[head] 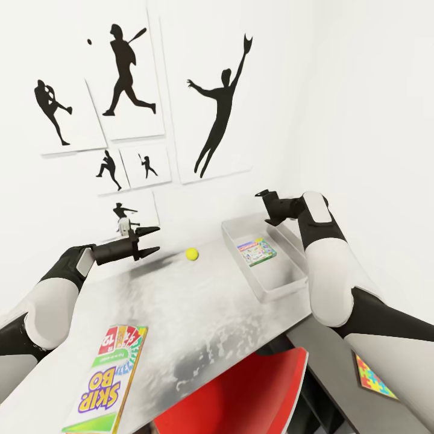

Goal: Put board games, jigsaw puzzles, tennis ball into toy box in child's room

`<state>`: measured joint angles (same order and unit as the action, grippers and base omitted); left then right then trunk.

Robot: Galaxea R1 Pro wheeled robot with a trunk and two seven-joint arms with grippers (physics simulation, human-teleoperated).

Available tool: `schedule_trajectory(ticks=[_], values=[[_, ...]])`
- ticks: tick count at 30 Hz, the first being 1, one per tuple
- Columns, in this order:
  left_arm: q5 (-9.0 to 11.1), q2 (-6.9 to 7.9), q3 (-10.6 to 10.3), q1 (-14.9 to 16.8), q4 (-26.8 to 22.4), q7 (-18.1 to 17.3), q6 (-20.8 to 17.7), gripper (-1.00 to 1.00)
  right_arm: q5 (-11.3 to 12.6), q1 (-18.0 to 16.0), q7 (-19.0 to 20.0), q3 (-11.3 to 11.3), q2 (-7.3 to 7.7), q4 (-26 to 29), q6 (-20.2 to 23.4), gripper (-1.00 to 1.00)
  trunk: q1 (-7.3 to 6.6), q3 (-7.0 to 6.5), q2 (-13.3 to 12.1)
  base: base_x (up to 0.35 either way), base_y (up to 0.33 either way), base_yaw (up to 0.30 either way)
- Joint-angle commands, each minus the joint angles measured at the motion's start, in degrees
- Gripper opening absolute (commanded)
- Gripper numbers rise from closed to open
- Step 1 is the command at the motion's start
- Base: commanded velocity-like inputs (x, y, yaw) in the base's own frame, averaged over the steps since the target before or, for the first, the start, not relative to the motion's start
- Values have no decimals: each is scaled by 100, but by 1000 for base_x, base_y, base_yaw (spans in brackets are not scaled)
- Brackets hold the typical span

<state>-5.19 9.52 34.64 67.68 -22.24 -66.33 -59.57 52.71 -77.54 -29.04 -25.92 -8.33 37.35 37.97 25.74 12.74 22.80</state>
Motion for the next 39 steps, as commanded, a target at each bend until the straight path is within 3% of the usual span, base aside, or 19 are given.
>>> schedule_trajectory(ticks=[1, 39], values=[[-56, -3, 37, 8, 0, -38, -43, 100, 60, -7, -58, -24, -5, 9, -5, 100, 4, 3, 11, 0, 0, 0], [-52, -3, 37, 8, 0, -38, -43, 100, 63, -8, -58, -18, -3, 9, -53, 100, 4, -346, 11, 0, 0, 0]])
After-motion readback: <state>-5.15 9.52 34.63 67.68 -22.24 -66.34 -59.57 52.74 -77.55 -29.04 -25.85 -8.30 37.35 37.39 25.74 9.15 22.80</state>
